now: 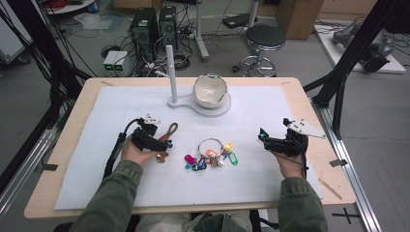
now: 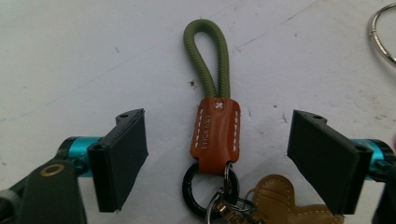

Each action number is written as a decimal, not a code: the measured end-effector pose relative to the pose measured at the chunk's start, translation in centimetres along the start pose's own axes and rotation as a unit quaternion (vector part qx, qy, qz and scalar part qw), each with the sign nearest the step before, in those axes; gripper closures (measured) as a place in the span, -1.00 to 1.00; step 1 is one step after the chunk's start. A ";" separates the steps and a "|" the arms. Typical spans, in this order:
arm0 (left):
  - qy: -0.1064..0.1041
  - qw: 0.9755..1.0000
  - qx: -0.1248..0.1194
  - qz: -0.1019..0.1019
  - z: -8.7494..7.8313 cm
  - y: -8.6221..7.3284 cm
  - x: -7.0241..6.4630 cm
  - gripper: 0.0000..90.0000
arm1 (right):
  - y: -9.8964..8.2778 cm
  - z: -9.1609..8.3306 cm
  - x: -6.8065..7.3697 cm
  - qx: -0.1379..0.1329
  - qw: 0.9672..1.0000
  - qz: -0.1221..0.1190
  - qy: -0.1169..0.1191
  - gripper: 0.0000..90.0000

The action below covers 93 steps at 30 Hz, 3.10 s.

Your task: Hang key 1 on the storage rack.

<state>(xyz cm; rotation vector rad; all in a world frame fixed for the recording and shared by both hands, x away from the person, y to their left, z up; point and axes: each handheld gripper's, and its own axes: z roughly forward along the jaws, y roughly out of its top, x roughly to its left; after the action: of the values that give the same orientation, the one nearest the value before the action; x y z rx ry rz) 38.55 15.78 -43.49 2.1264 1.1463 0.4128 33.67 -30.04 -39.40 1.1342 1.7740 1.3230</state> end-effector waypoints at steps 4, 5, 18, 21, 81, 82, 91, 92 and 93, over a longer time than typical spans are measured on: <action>0.006 1.000 0.003 -0.003 0.1 0.0 0.1 -0.32 | 0.0 0.0 0.0 -0.003 1.000 -0.003 0.000 -0.99; 0.008 1.000 0.003 -0.002 0.0 0.0 0.1 -0.27 | 0.0 0.0 0.0 -0.003 1.000 -0.004 0.000 -0.99; -0.006 1.000 0.006 -0.008 -0.3 0.0 0.5 0.57 | 0.1 -0.1 0.0 -0.006 1.000 0.001 0.000 -0.99; -0.011 1.000 0.006 -0.009 -0.4 0.0 0.6 0.62 | 0.0 0.0 0.0 -0.006 1.000 -0.001 0.000 -0.99; -0.003 0.987 -0.105 -0.124 -9.7 6.0 7.3 0.66 | 0.1 -0.2 -0.1 -0.005 1.000 0.003 -0.003 -0.99; -0.003 0.986 -0.107 -0.125 -9.9 6.2 7.4 0.66 | 0.1 -0.2 0.0 -0.005 1.000 0.004 -0.003 -0.99; -0.015 0.978 -0.141 -0.150 -10.4 7.1 7.8 0.66 | 0.1 -0.2 -0.1 -0.005 1.000 0.003 -0.003 -0.99; -0.013 0.979 -0.140 -0.150 -10.3 7.2 7.9 0.66 | 0.1 -0.2 -0.1 -0.005 1.000 0.003 -0.003 -0.99; -0.010 0.980 -0.134 -0.148 -10.2 7.3 8.1 0.66 | 0.1 -0.2 -0.1 -0.005 1.000 0.000 -0.003 -0.99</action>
<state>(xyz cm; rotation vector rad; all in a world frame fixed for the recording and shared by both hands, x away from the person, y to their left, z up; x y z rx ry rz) 41.88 23.86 -31.38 1.6949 1.2924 0.3822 33.54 -30.19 -39.28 1.1328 1.7613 1.3255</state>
